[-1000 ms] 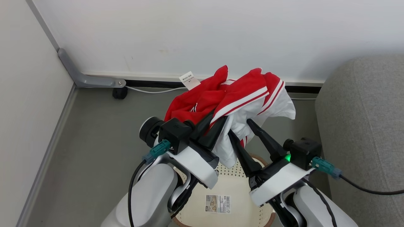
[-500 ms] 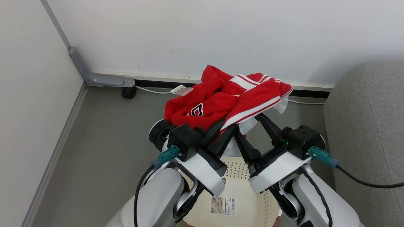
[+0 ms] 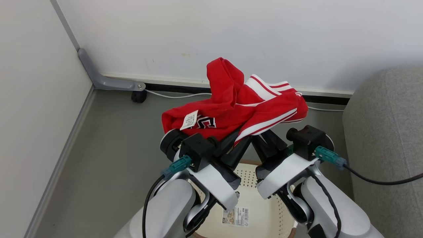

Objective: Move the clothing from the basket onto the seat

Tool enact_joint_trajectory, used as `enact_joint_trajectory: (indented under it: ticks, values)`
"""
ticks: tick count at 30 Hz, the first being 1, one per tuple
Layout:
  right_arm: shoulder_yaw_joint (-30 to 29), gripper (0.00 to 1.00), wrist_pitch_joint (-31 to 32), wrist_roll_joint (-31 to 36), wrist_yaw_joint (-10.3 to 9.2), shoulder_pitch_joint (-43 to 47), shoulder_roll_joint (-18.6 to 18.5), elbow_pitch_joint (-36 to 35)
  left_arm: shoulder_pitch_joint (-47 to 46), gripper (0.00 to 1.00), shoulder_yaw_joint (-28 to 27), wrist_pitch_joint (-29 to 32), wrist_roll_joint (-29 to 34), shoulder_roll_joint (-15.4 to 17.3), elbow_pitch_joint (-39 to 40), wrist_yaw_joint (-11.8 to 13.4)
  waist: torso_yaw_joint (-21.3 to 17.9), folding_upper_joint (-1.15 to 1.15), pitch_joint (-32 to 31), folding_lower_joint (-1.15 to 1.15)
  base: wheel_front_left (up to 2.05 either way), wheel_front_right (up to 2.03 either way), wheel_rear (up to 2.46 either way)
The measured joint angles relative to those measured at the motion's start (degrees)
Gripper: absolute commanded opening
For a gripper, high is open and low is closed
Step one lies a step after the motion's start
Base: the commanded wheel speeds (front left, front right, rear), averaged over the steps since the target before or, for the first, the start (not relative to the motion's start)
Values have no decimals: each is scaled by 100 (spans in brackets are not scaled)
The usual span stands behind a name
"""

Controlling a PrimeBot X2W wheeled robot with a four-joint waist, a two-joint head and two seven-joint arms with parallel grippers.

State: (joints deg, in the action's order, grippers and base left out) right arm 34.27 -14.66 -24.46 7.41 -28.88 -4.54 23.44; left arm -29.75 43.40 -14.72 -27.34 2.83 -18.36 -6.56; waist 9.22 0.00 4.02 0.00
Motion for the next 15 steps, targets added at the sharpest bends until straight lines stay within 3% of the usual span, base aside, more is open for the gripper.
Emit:
enact_joint_trajectory:
  ticks: [9, 10, 11, 12, 15]
  values:
    - [-222, 0, 0, -74, 0, 43, 26, -18, 1, 0, -126, 0, 44, -24, -11, -32, -95, 0, 68, 0, 0, 0, 0]
    - [-260, 0, 0, -74, 0, 73, 27, -34, 1, 26, -149, 0, 65, -26, -12, -48, -112, 0, 77, 0, 0, 0, 0]
    - [-325, 0, 0, -74, 0, 152, 33, -46, 4, 82, -178, 0, 105, -27, -27, -51, -150, 0, 93, 0, 0, 0, 0]
    - [-363, 0, 0, -73, 0, 183, 38, -52, 6, 100, -191, 0, 120, -27, -47, -51, -173, 0, 102, 0, 0, 0, 0]
    - [-542, 0, 0, -70, 0, 261, 37, -86, 13, 100, -266, 0, 120, -26, -71, -52, -237, 0, 121, 0, 0, 0, 0]
